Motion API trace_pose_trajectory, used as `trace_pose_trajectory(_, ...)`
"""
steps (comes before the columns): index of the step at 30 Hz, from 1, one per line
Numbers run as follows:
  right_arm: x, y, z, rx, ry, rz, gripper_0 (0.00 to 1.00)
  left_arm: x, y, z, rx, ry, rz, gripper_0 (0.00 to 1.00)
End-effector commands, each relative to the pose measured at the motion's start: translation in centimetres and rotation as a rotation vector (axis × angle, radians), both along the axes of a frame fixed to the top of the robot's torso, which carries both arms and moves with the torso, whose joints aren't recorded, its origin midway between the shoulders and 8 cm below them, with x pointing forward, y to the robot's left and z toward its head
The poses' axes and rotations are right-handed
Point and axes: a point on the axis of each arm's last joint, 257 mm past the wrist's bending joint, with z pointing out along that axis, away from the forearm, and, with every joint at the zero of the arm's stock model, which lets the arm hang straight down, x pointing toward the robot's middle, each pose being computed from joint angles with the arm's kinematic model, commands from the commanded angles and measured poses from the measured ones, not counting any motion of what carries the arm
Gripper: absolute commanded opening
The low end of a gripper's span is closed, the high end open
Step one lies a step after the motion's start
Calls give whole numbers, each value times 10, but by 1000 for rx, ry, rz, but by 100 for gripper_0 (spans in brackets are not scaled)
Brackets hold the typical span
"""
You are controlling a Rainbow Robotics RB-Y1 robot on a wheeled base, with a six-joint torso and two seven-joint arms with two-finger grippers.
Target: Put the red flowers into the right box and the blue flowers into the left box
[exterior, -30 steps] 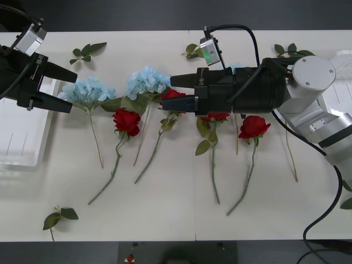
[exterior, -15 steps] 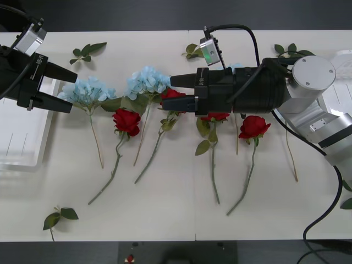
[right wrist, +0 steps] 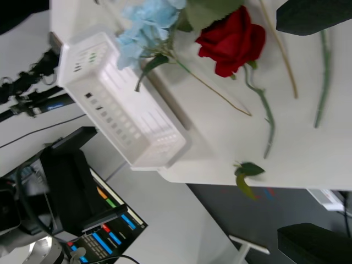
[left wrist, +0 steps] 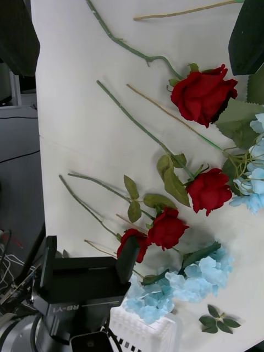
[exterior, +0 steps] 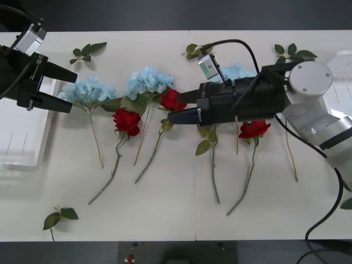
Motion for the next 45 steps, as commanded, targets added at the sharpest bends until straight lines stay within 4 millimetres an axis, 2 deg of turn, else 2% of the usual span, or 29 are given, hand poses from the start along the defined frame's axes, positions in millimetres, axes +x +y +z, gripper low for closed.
trace_pose_trajectory(1, 16, -18, 39, -85, 151, -64, 100, 4, 5, 18, 15, -53, -1, 100)
trace_pose_trajectory(5, 15, -44, 40, -251, 377, -156, 100, 10, 1, 19, 32, -86, 8, 100)
trace_pose_trajectory(9, 21, -86, 37, -389, 538, -311, 100, 16, 1, 8, 66, -100, 24, 100)
trace_pose_trajectory(10, 26, -104, 31, -447, 553, -372, 100, 19, 1, 4, 84, -110, 28, 100)
trace_pose_trajectory(12, 32, -134, 22, -539, 549, -463, 100, 24, 4, -3, 126, -132, 35, 100)
trace_pose_trajectory(13, 34, -141, 19, -561, 545, -488, 100, 24, 4, -5, 138, -135, 32, 100)
trace_pose_trajectory(14, 40, -162, 16, -617, 526, -564, 100, 27, 7, -12, 153, -90, 80, 100)
trace_pose_trajectory(16, 52, -188, 12, -676, 489, -679, 100, 32, 11, -22, 174, -27, 148, 100)
trace_pose_trajectory(18, 60, -205, 11, -708, 458, -763, 100, 36, 17, -31, 193, 29, 214, 100)
trace_pose_trajectory(21, 68, -234, 8, -745, 432, -874, 100, 40, 24, -45, 205, 110, 304, 100)
trace_pose_trajectory(26, 72, -298, -7, -821, 422, -1050, 100, 42, 35, -69, 181, 282, 491, 100)
trace_pose_trajectory(31, 77, -330, -32, -836, 400, -1134, 100, 53, 52, -90, 191, 363, 665, 100)
trace_pose_trajectory(37, 92, -348, -63, -854, 350, -1175, 100, 62, 67, -109, 211, 455, 855, 100)
trace_pose_trajectory(45, 104, -368, -90, -846, 382, -1209, 100, 67, 63, -129, 197, 563, 1035, 100)
